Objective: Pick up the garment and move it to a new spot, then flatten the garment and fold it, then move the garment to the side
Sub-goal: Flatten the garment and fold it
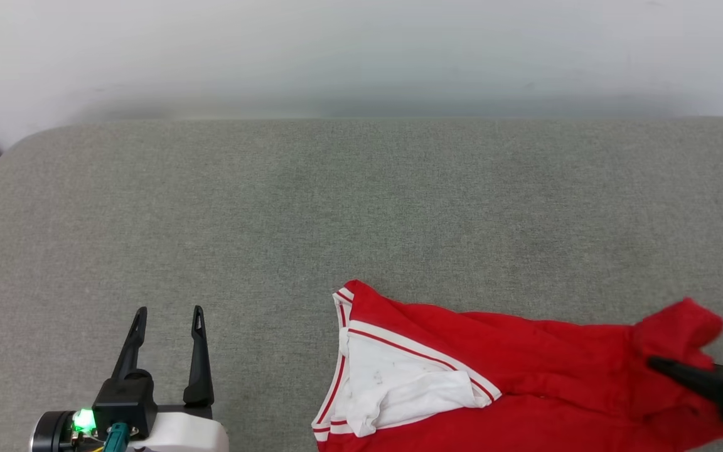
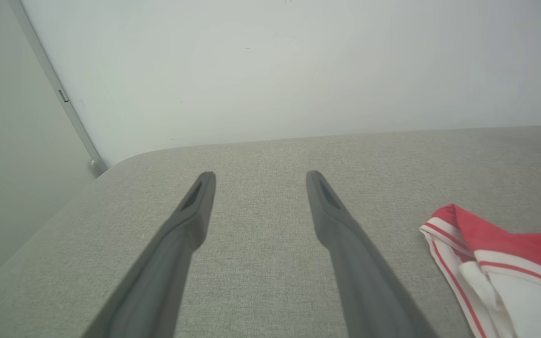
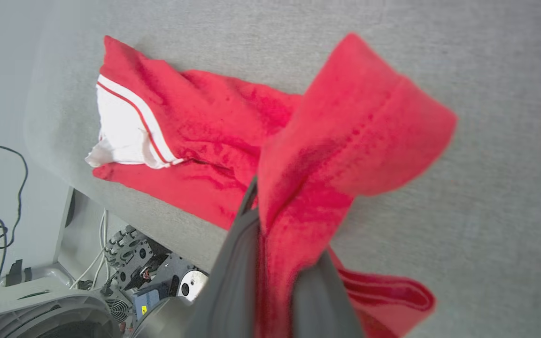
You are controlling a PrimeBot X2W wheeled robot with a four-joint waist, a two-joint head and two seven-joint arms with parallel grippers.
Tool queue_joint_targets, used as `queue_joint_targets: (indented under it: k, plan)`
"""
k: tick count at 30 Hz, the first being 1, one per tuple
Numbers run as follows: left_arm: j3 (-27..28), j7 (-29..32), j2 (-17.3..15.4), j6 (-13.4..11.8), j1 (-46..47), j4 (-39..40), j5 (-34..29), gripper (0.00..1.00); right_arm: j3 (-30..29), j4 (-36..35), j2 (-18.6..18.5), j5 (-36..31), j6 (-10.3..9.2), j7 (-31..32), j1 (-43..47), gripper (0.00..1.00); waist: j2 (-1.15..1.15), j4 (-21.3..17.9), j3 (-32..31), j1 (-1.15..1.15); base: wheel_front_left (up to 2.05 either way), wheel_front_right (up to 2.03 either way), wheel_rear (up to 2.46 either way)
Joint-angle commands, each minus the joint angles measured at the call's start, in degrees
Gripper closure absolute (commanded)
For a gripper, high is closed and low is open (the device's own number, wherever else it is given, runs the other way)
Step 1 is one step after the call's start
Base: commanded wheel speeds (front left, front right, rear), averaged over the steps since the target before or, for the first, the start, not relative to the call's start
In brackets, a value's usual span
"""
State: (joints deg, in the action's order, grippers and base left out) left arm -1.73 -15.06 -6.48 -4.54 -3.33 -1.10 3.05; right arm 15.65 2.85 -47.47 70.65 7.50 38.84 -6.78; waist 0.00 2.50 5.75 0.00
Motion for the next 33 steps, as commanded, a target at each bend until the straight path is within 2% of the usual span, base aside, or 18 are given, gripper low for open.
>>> queue_joint_targets:
  k: [1, 7, 13, 19, 23, 29, 33]
  plan:
    - [0.05, -0.14, 0.54, 0.34, -0.51, 0.25, -0.45, 0.0, 0.56, -3.66, 1.57, 0.4, -0.02, 1.3, -0.78, 1.0, 0.0, 0.02, 0.07, 0.0, 0.0, 0.0, 0.0]
    - [-0.09, -0.14, 1.44, 1.09, 1.14, 0.35, -0.68, 0.0, 4.28, -11.27, 6.63, -3.57, -0.02, 5.61, -6.05, 1.0, 0.0, 0.92, 1.71, 0.0, 0.0, 0.0, 0.0]
    - [-0.01, -0.15, 2.11, 1.63, 2.5, 0.42, -0.9, 0.0, 10.38, -10.73, 12.81, -8.52, -0.02, 8.74, -13.79, 1.0, 0.0, 1.93, 3.59, 0.0, 0.0, 0.0, 0.0]
    - [0.07, -0.14, 2.63, 2.09, 4.14, 0.24, -0.89, 0.0, 18.83, -5.05, 19.24, -13.62, -0.02, 9.46, -22.1, 1.0, 0.0, 3.14, 5.88, 0.0, 0.0, 0.0, 0.0]
    - [-0.09, -0.14, 2.92, 2.48, 5.23, 0.1, -0.9, 0.0, 25.03, 0.87, 22.16, -16.3, -0.02, 8.86, -25.65, 1.0, 0.0, 3.71, 7.37, 0.0, 0.0, 0.0, 0.0]
    - [-0.47, -0.14, 3.24, 2.82, 6.78, -0.5, -0.73, 0.0, 32.75, 11.55, 25.14, -20.27, -0.02, 4.26, -28.92, 1.0, 0.0, 4.57, 9.24, 0.0, 0.0, 0.0, 0.0]
    - [-0.34, -0.14, 3.39, 2.86, 7.28, -0.85, -0.6, 0.0, 36.31, 15.56, 25.89, -19.71, -0.03, -0.07, -29.79, 1.0, 0.0, 4.65, 9.35, 0.0, 0.0, 0.0, 0.0]
